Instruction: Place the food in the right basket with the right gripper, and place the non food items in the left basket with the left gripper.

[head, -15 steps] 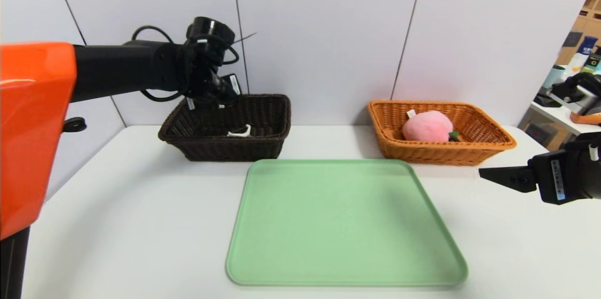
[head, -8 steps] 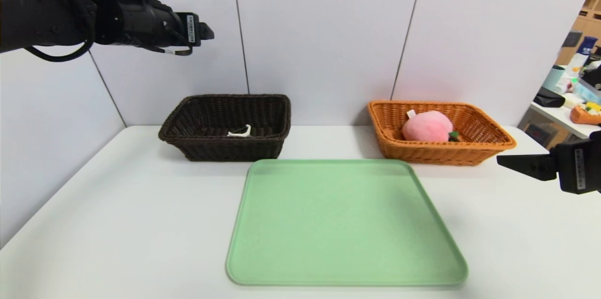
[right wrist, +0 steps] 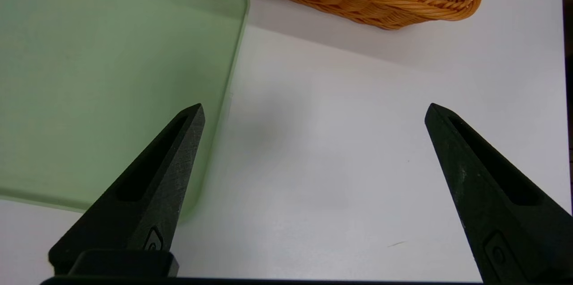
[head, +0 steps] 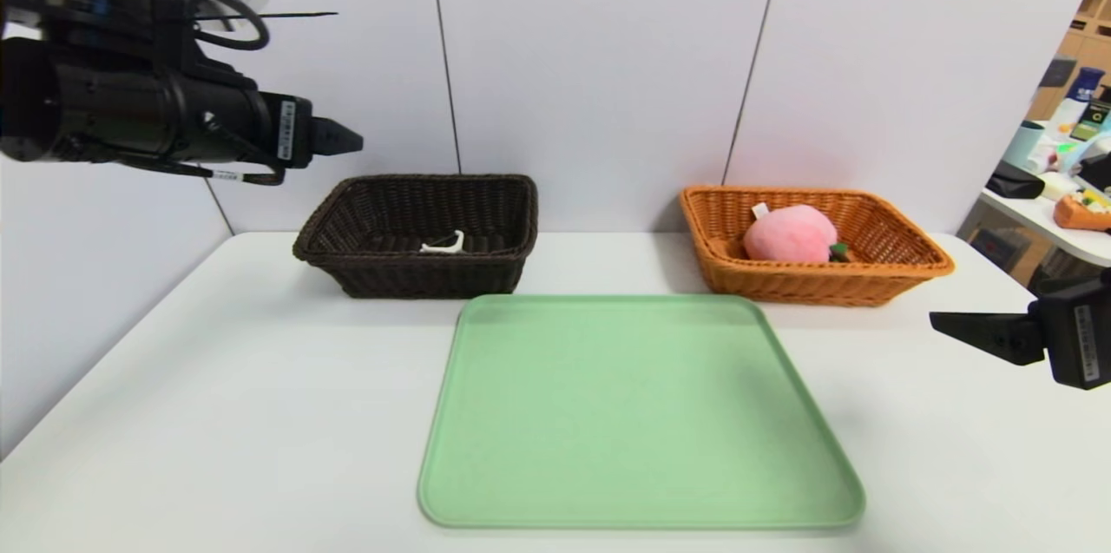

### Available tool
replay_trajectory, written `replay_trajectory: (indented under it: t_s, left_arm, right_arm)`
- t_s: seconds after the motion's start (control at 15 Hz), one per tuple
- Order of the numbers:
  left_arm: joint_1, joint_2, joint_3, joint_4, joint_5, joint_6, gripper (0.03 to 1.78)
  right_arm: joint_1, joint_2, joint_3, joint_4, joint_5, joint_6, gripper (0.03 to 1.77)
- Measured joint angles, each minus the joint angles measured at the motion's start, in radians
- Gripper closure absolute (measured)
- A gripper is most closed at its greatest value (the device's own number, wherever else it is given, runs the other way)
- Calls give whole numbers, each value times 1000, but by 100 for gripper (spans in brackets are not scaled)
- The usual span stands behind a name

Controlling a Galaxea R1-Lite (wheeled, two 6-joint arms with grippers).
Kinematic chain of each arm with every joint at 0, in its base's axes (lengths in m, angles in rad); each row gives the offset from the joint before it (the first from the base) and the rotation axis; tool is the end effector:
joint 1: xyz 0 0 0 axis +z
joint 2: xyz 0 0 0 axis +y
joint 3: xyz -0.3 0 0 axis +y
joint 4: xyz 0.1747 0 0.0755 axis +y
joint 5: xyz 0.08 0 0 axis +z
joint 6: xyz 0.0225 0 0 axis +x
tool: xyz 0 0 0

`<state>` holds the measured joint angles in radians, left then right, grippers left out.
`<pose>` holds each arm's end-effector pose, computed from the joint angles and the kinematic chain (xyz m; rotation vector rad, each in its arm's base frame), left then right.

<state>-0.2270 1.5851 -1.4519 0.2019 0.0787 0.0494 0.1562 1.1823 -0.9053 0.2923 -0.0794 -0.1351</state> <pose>0.2773 -0.0622 0.3179 0.0999 0.3279 -0.1551 0.1596 0.0233 0.2473 -0.1983 0.5600 0.1129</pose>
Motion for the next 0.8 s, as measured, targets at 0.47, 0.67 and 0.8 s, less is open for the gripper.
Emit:
replay_trajectory:
  t_s: [0.47, 0.67, 0.8]
  left_arm:
    - [23, -330, 236, 0, 66, -2, 14]
    - [77, -434, 278, 4, 66, 2, 13]
    - [114, -510, 344, 1, 66, 2, 12]
  right_arm:
    - [-97, -60, 38, -6, 1, 1, 10]
    - [-126, -133, 71, -7, 3, 1, 10]
    - [-138, -194, 85, -4, 3, 1, 10]
